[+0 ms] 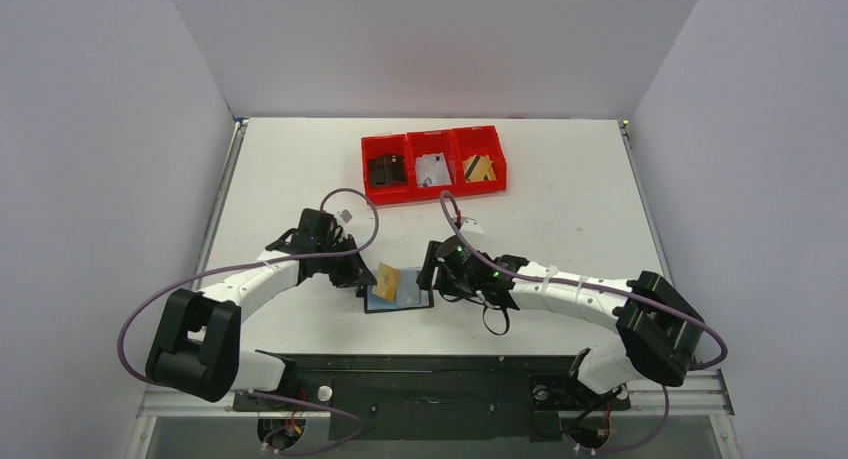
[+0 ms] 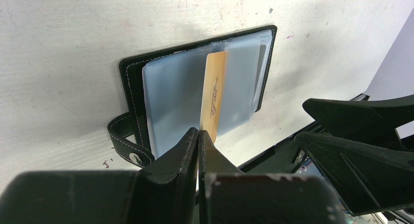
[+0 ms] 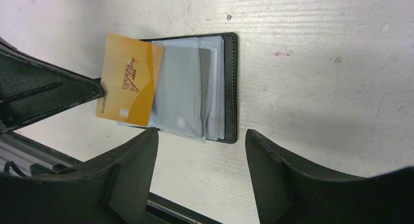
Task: Take the credit cards out of the card holder
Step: Remove the credit card from the card holder.
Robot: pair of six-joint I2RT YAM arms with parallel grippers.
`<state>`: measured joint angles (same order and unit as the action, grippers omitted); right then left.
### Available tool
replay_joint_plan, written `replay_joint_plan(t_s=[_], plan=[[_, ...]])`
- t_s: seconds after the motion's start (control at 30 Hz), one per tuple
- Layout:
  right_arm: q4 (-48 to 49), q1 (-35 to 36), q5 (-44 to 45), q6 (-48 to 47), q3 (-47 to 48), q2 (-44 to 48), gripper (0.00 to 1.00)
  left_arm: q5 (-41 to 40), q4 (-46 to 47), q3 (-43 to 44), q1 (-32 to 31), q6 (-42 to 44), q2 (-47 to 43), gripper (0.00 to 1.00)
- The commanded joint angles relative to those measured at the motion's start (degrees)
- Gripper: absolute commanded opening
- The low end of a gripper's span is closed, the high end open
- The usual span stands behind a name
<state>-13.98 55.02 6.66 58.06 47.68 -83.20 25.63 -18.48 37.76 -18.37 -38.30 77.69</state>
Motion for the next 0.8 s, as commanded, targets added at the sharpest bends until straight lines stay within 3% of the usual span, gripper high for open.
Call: replay_joint_plan(t_s=[0.0, 0.5, 0.77], plan=[[2.76, -1.58, 1.77, -0.26, -1.05, 3.41, 0.62, -0.91, -0.50, 2.15, 0.44, 0.69, -2.56, 0.00], [15.12, -7.03, -7.02, 1.19, -7.07, 8.21, 0.64, -1.38, -4.16, 3.96, 0.68, -0.29, -8.26, 0.00], [31.57, -8.08, -12.99, 6.23, -12.79, 10.59, 0.66, 7.99, 6.80, 1.93, 2.02, -9.60, -11.12, 0.00]])
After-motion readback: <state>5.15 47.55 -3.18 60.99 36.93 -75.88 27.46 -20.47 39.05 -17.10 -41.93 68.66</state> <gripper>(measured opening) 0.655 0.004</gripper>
